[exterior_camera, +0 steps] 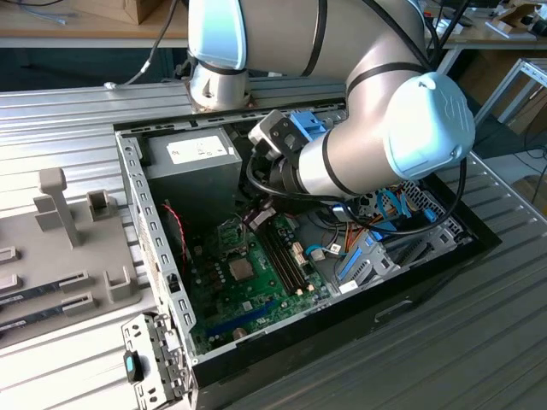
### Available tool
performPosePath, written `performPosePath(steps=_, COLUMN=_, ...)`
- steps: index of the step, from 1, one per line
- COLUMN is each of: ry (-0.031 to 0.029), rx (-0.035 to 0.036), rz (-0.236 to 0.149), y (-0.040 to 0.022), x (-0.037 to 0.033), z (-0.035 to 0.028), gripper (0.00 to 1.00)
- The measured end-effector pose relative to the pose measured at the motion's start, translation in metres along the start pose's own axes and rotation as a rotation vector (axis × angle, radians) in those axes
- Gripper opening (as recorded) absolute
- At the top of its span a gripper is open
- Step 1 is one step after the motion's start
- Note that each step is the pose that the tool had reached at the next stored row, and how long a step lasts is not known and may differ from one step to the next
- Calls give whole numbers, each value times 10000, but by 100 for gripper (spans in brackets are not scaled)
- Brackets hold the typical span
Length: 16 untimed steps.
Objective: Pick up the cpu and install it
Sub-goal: 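Close the cpu cover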
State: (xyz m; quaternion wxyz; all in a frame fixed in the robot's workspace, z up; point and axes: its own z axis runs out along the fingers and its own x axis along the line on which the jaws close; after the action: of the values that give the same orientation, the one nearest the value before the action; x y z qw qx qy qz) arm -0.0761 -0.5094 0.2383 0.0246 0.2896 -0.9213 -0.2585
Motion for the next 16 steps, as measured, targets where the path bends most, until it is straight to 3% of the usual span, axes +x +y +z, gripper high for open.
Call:
performPosePath(steps=3, ry=37, rx=57, rz=11, y=2, x=2, z=-15, gripper=11)
performPosePath(steps=7, ry=212, rx=330, rz=69, y=11, x=2, z=-42, gripper=11)
performPosePath(steps=11, ry=346, rx=539, rz=115, y=13, x=4, z=-55, gripper=11)
performPosePath(steps=14, ry=491, rx=770, rz=167, y=12, x=6, z=-59, gripper=11)
performPosePath(steps=16, ry=752, rx=1184, rz=263, y=12, x=6, z=-59, gripper=11)
